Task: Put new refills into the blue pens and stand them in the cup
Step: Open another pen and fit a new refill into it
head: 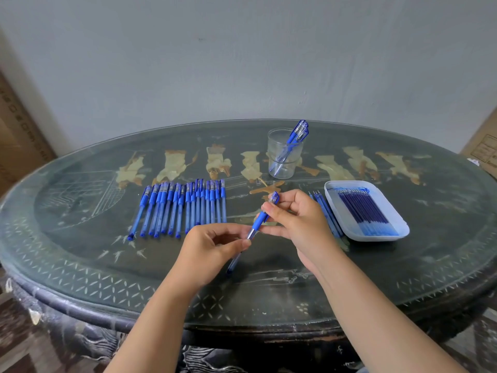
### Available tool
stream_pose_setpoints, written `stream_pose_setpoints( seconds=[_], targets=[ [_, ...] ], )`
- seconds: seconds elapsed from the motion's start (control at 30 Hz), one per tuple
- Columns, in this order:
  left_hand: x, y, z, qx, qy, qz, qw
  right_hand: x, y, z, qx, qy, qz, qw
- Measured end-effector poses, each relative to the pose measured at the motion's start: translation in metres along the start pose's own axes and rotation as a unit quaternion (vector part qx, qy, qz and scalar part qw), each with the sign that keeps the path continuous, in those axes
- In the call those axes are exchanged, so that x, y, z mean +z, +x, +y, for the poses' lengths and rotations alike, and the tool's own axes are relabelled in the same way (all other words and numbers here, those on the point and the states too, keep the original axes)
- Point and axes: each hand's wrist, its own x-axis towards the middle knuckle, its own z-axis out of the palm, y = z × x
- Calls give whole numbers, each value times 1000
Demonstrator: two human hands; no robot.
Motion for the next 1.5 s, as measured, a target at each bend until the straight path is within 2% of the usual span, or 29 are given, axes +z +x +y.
stream_pose_setpoints(
  seconds=[0.57, 0.77, 0.87, 0.93, 1.03, 1.13, 1.23, 1.33, 1.5],
  targets=[
    [5, 0, 1, 19, 20, 25, 999, -2, -5, -1, -10, -25, -1, 1000],
    [3, 4, 5, 55, 59, 34, 996, 8, -6, -1, -76, -60, -7, 995],
    [-3, 4, -2, 114, 116, 78, 984, 8, 6, -9, -111, -49, 33, 992],
    [-13, 6, -9, 156, 189, 142, 959, 2, 19, -24, -150, -25, 85, 985],
    [-23, 10, -19, 171, 270, 209, 924, -12, 50, -52, -224, -47, 174, 958],
    [-25, 15, -29, 183, 317, 237, 900, -19, 83, -75, -278, -54, 240, 929],
    [-25, 20, -35, 183, 344, 243, 888, -18, 105, -89, -315, -53, 269, 908],
    [-28, 24, -39, 191, 346, 255, 882, -17, 125, -88, -313, -112, 278, 901],
    [-29, 26, -40, 190, 333, 267, 884, -28, 149, -71, -263, -241, 266, 896]
  ],
)
